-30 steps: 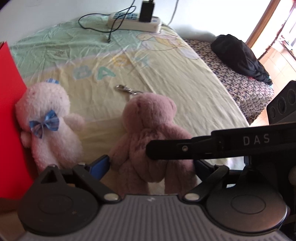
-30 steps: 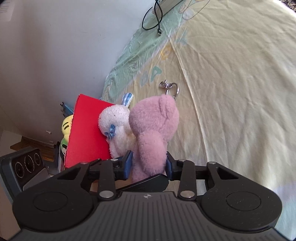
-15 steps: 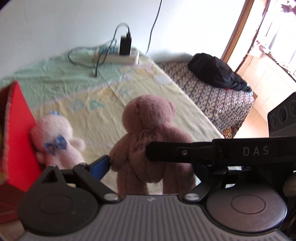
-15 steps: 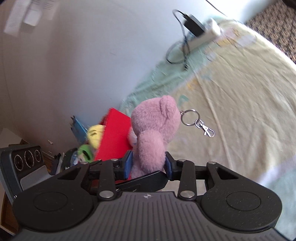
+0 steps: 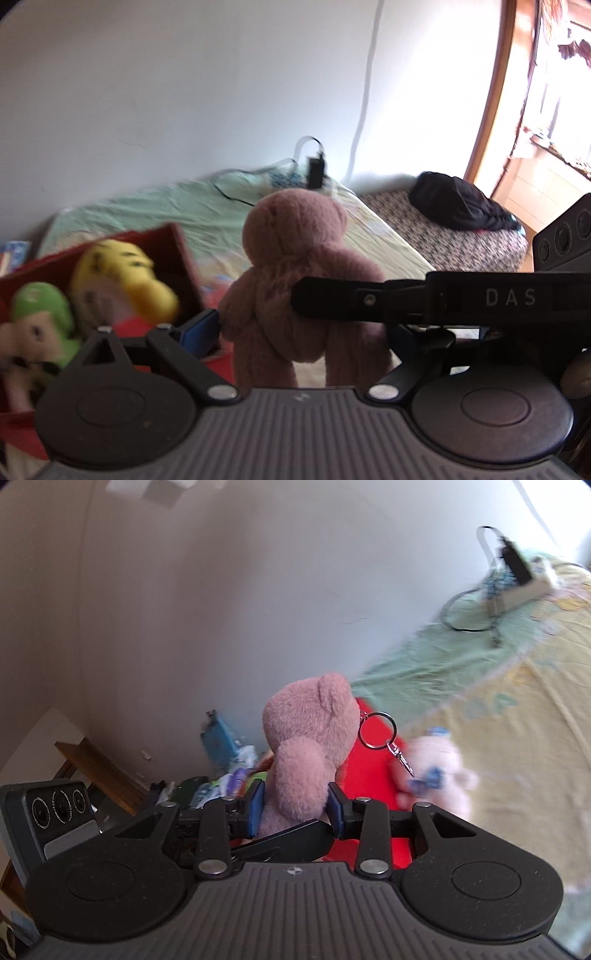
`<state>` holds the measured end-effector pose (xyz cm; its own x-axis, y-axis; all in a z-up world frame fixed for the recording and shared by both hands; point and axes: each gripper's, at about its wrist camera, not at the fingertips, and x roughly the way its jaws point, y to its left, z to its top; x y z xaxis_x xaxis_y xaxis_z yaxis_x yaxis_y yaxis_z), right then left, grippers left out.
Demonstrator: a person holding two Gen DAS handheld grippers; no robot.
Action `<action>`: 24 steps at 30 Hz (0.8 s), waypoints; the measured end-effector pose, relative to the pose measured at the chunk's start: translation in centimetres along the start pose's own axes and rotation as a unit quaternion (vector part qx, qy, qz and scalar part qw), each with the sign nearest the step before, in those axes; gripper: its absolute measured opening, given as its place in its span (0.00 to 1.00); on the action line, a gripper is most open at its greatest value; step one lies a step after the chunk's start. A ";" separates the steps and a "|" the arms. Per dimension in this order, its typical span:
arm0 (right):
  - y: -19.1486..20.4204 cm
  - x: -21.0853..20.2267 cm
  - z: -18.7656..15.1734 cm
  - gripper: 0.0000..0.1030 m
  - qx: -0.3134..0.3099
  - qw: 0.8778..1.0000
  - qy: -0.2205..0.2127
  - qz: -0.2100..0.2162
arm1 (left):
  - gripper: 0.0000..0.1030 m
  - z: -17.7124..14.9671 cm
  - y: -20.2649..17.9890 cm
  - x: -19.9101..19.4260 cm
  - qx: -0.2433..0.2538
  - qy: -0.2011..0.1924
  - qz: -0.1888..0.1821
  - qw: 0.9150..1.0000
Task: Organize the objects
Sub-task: 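Lift and carry the teddy bear with the right tool to the red box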
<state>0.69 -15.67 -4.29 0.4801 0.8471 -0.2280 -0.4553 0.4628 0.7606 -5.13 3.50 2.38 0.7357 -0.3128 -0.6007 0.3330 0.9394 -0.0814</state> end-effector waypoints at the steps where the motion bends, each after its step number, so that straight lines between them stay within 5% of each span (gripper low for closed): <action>1: 0.6 0.6 0.0 0.37 -0.006 1.000 0.000 0.005 | 0.90 0.0 0.7 -0.6 0.000 -0.006 0.005 1.000; 14: 5.8 7.7 -0.1 0.37 -0.056 0.997 -0.010 0.044 | 0.90 0.7 8.0 -5.2 -0.018 -0.058 0.052 0.997; 24: 6.4 11.8 -0.9 0.37 -0.118 0.993 0.008 -0.006 | 0.90 0.2 11.2 -3.0 -0.027 -0.034 0.063 0.997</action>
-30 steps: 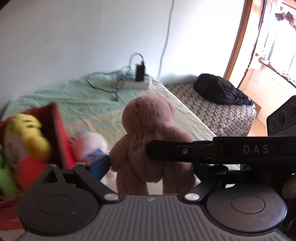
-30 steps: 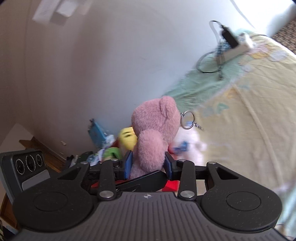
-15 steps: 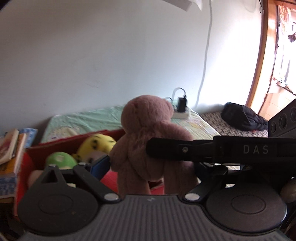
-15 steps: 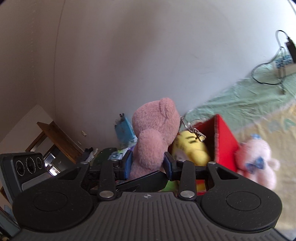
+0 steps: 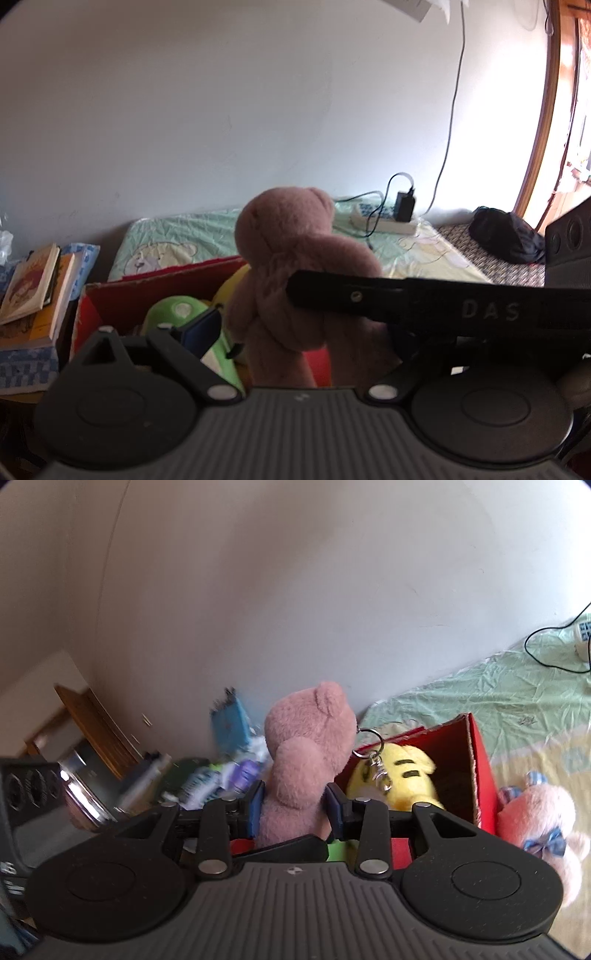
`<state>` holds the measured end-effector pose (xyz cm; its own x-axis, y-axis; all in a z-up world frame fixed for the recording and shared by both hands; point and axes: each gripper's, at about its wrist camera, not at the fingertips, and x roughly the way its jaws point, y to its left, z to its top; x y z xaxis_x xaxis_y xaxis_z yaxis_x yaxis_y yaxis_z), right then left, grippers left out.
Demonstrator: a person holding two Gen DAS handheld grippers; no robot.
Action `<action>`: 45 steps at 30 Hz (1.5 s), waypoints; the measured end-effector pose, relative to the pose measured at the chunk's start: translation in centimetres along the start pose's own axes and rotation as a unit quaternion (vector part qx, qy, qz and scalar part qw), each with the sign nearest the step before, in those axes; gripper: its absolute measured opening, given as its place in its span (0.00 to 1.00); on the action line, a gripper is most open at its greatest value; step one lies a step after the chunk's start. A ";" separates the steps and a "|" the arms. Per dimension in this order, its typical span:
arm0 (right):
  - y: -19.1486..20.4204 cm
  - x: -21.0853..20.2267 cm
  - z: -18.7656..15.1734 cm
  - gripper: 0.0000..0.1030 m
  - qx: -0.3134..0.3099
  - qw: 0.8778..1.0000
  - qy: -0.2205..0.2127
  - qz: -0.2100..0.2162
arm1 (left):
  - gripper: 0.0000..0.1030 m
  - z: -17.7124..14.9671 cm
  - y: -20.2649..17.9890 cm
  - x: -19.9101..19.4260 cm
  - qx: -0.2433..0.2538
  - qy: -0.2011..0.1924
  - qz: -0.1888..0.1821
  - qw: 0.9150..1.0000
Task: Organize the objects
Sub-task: 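Lift and carry the teddy bear with the right tool to the red box, then lower the teddy bear into the box beside the bean plush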
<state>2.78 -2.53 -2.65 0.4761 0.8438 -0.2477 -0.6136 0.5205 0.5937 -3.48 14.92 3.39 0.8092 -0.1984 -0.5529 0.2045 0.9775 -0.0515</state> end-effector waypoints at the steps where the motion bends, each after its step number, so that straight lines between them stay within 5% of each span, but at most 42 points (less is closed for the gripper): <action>1: 0.0 0.5 -0.2 0.37 -0.006 1.000 0.005 -0.006 | 0.90 -0.1 0.1 0.5 0.001 0.005 0.001 1.000; 12: -1.2 4.4 -0.7 0.37 -0.019 0.999 0.035 -0.026 | 0.93 -0.9 2.6 4.5 -0.029 0.052 0.021 0.998; 17: -3.1 5.3 -0.8 0.37 0.031 0.999 0.044 -0.008 | 0.94 -1.2 3.6 6.0 -0.045 0.074 0.027 0.996; 36: -2.2 1.8 -1.4 0.42 0.015 0.997 0.059 -0.036 | 0.99 -2.1 1.2 6.4 0.020 0.092 0.035 0.995; 41: -3.4 0.9 -1.2 0.22 0.054 0.997 0.041 -0.040 | 0.99 -2.0 0.2 6.9 0.031 0.102 0.059 0.992; 45: -3.0 1.2 -1.4 0.21 0.042 0.997 0.038 -0.049 | 0.99 -1.8 -0.2 7.3 0.032 0.113 0.074 0.990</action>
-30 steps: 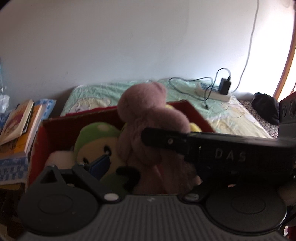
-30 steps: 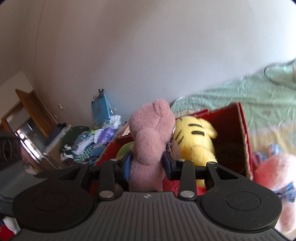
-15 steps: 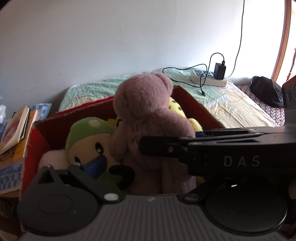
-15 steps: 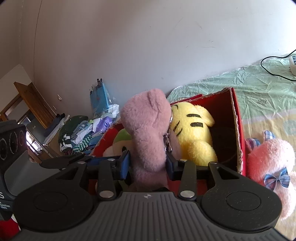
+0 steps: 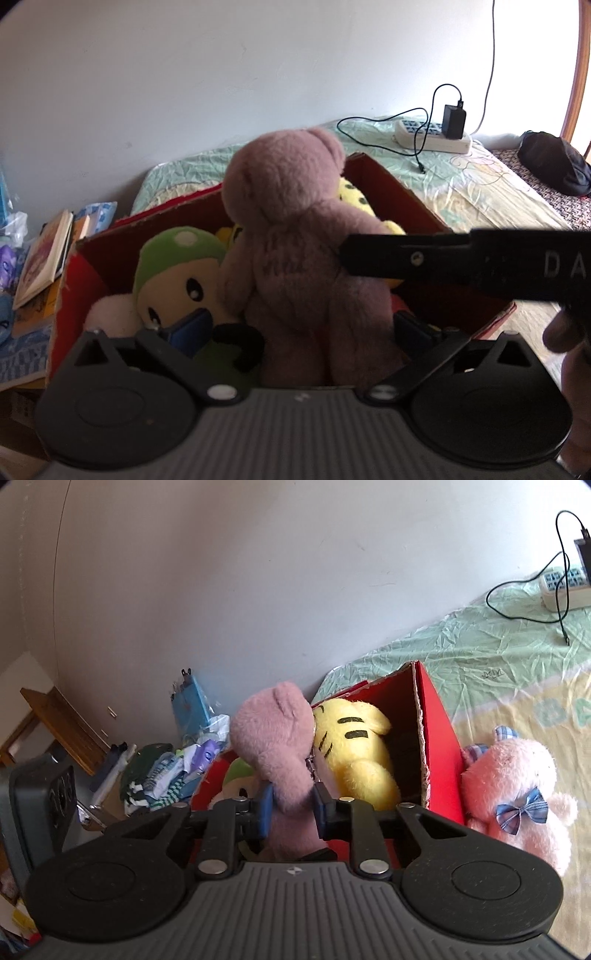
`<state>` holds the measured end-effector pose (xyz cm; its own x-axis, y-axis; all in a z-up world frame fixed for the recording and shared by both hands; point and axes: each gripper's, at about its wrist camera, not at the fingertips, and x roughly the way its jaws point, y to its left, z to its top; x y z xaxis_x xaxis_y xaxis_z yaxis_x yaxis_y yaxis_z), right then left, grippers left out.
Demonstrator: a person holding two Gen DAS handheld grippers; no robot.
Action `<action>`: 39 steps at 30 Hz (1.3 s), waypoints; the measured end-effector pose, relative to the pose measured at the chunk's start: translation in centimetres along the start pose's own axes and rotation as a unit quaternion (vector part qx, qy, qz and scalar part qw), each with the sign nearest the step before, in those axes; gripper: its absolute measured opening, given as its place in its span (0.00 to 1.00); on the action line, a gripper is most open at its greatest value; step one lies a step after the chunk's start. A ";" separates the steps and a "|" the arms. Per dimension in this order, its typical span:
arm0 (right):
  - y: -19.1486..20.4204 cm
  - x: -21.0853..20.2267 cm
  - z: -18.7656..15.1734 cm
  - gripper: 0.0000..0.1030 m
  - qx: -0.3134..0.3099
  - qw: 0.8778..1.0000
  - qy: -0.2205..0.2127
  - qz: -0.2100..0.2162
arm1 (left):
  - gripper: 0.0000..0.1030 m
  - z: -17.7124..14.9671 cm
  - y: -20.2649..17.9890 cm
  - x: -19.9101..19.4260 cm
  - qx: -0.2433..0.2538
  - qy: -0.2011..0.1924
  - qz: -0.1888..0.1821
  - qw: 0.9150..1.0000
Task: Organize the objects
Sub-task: 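Lower the teddy bear into the box beside the bean plush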
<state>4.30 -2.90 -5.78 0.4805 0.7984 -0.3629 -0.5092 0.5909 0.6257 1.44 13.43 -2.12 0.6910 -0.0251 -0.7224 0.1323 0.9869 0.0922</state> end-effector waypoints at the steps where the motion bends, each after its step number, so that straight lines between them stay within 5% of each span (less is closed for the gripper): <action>1: 0.2 0.1 -0.1 0.21 -0.009 1.000 0.000 -0.005 | 0.99 0.1 0.0 0.1 -0.001 0.003 0.002 1.000; 20: 0.3 0.2 -0.5 0.23 -0.037 0.999 -0.006 -0.024 | 1.00 1.1 -0.8 0.9 -0.002 0.058 0.018 0.998; 39: 0.2 -0.3 -0.5 0.24 -0.025 0.999 -0.010 -0.026 | 0.99 0.8 -0.4 1.0 -0.019 0.066 0.022 0.997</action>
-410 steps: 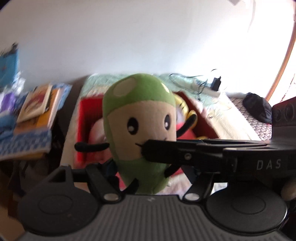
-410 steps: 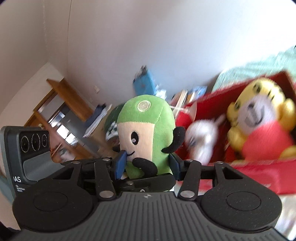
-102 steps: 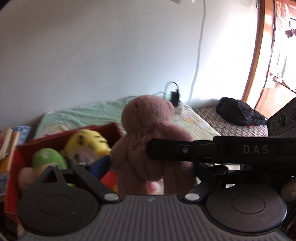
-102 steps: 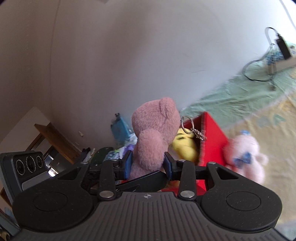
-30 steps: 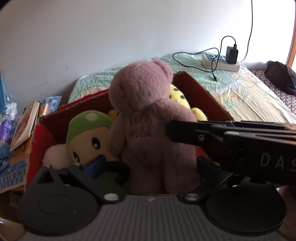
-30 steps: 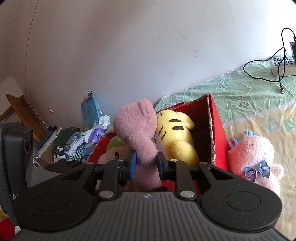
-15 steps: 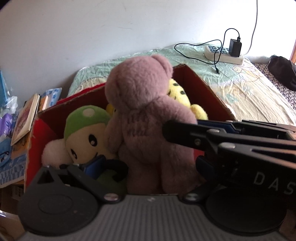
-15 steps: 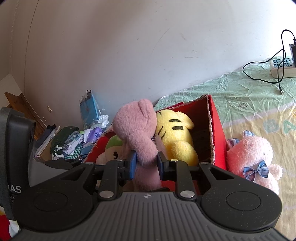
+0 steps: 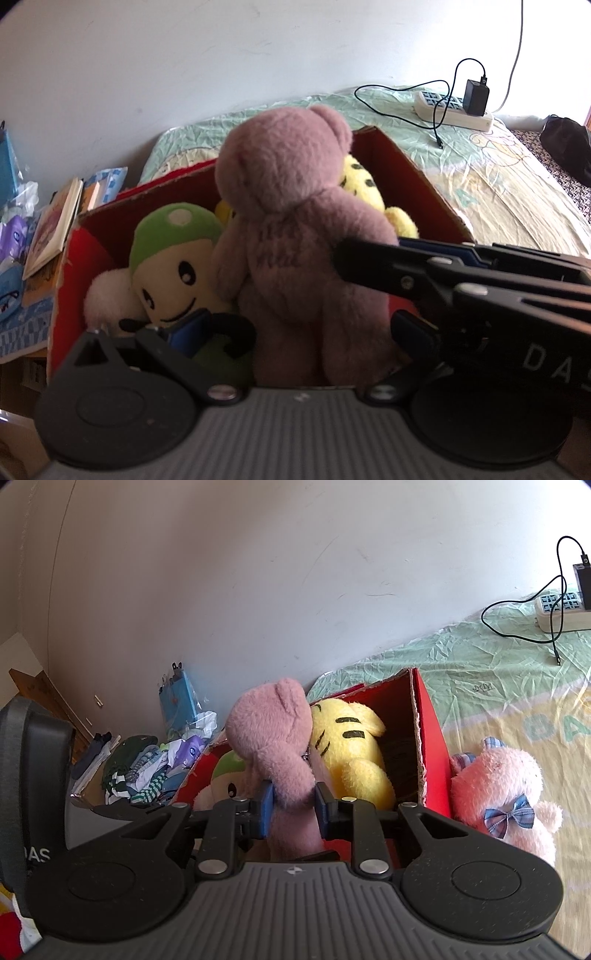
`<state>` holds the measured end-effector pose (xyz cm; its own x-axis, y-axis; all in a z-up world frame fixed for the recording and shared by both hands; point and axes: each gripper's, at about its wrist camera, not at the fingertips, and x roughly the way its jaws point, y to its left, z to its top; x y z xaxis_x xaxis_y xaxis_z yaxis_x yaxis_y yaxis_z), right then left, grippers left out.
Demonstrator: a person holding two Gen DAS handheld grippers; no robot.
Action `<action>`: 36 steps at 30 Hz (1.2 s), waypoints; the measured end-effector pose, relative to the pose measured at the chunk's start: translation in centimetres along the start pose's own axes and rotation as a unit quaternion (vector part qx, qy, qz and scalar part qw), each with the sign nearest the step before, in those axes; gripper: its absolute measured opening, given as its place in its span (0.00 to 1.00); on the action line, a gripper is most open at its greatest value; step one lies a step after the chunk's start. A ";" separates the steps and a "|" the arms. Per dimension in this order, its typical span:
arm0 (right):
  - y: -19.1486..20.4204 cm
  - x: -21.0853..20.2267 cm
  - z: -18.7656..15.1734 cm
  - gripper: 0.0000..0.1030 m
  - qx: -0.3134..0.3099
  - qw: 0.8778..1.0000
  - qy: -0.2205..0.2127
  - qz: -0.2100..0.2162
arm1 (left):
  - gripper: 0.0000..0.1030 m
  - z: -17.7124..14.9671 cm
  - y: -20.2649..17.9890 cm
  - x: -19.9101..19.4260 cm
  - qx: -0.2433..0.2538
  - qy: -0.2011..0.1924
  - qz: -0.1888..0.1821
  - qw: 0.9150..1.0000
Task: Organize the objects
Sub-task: 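Lower the teddy bear into the box beside the bean plush, then open the right tool and withdraw it from the teddy bear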
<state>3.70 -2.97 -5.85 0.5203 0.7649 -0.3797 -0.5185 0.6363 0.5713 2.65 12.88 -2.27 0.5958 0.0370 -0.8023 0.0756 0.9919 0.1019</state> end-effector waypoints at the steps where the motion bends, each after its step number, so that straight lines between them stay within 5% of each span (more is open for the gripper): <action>1: 0.0 -0.1 0.0 0.24 0.002 1.000 0.000 0.000 | 0.99 0.0 0.0 0.0 -0.001 0.001 0.000 1.000; 10: 0.1 -0.7 0.0 0.25 0.026 1.000 0.004 -0.003 | 0.99 -0.1 0.4 -0.2 -0.008 0.006 -0.004 1.000; 15: 0.3 -1.5 -0.3 0.35 0.046 0.999 0.004 -0.010 | 0.99 -0.3 1.0 -0.7 -0.025 0.008 -0.006 1.000; 36: 2.1 -6.2 -2.7 0.35 0.069 0.997 -0.033 -0.022 | 0.99 -2.8 0.8 -6.0 -0.023 -0.022 0.005 0.999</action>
<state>-2.47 -6.08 -4.30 0.5865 0.7251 -0.3609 -0.3982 0.6461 0.6511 -3.07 13.81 1.00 0.6314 0.0417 -0.7743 0.0336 0.9961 0.0810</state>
